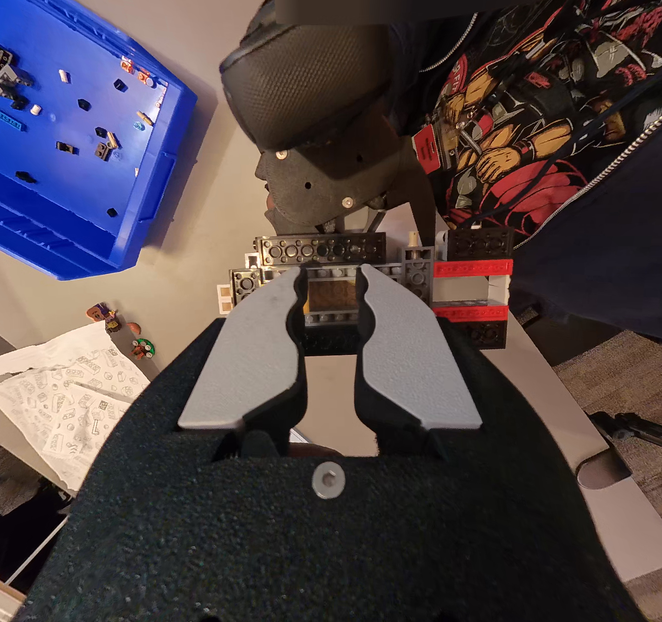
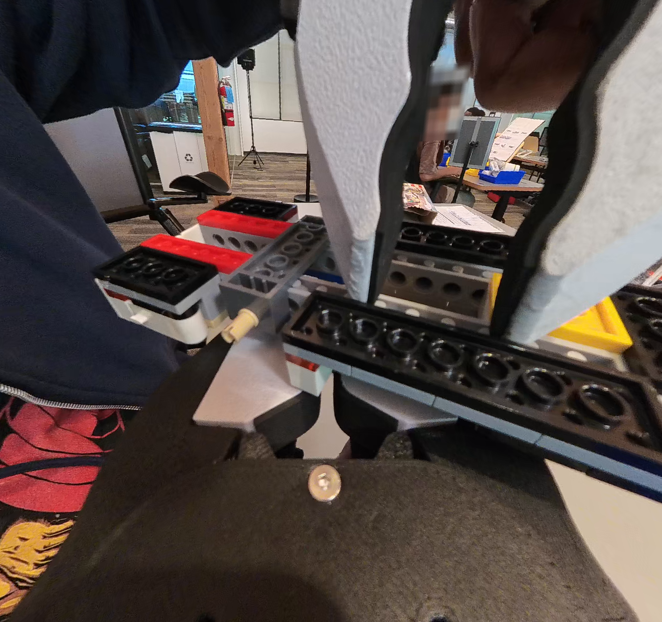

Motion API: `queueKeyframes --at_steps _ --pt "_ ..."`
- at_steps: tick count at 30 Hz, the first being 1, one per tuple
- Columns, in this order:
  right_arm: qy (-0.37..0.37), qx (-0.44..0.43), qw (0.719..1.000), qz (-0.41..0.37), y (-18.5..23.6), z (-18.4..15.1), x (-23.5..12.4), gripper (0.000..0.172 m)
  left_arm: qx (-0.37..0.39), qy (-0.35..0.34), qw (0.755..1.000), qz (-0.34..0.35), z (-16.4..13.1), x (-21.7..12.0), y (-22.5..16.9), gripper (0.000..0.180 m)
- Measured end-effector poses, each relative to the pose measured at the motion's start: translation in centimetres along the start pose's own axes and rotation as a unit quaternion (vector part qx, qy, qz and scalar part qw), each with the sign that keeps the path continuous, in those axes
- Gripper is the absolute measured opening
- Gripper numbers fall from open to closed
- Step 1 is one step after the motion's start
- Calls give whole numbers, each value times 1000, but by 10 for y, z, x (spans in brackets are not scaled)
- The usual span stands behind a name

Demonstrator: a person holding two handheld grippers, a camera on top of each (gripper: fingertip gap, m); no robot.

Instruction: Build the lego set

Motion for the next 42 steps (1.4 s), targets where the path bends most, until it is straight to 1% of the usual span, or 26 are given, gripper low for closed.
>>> queueKeyframes --at_steps 9,18,42 --pt "-3 -3 1000 5 -2 4 -5 83 -4 -14 1000 4 2 -2 3 26" --pt "4 -2 1000 6 -3 4 -6 83 -3 0 1000 1 5 -2 4 25" --pt "20 -3 1000 5 -3 0 -4 84 -8 -24 1000 -2 -3 1 5 25"
Point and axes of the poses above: each gripper's, where its closed fingertips meet, x out along the fingers, z out of its top, y = z × x across the jaws, the point moved 10 cm from there along -x, back along the fingers, and after that the axes turned 2 degrees about -y, right-handed, at the moved point
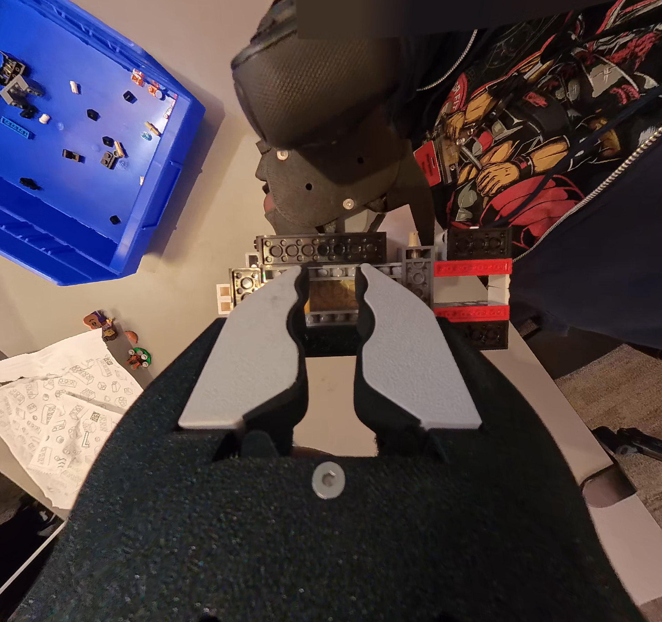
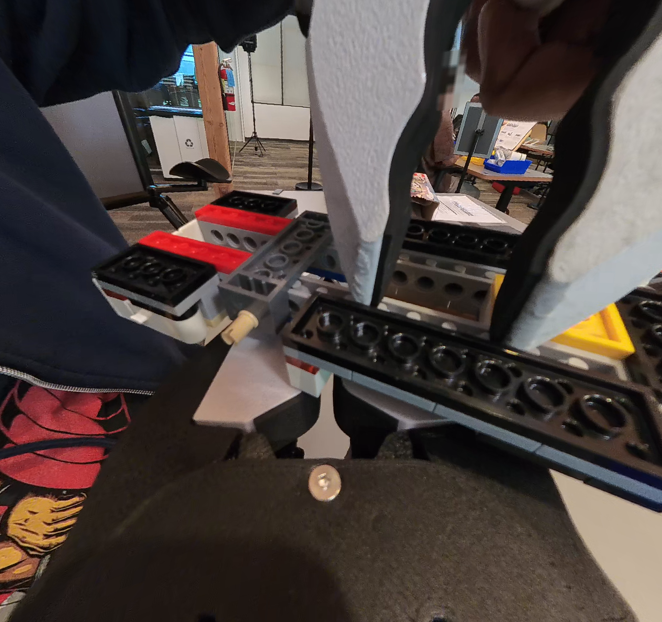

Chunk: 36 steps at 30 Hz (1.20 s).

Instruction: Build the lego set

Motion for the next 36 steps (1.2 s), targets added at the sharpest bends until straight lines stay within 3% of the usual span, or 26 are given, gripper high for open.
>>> queueKeyframes --at_steps 22,24,25,26,36 --pt "4 4 1000 14 -1 -6 1 83 -12 5 1000 -3 -3 5 1 25" --pt "-5 -2 1000 13 -3 -8 0 0 -7 18 1000 9 -1 7 1 25" --pt "-18 -3 1000 18 -3 -8 -1 0 -6 21 1000 11 2 7 0 25" --pt "-27 -3 999 23 -3 -8 -1 83 -6 23 1000 11 4 7 0 25" --pt "-44 -4 998 36 0 -4 -1 82 1 67 997 31 15 3 -6 30"
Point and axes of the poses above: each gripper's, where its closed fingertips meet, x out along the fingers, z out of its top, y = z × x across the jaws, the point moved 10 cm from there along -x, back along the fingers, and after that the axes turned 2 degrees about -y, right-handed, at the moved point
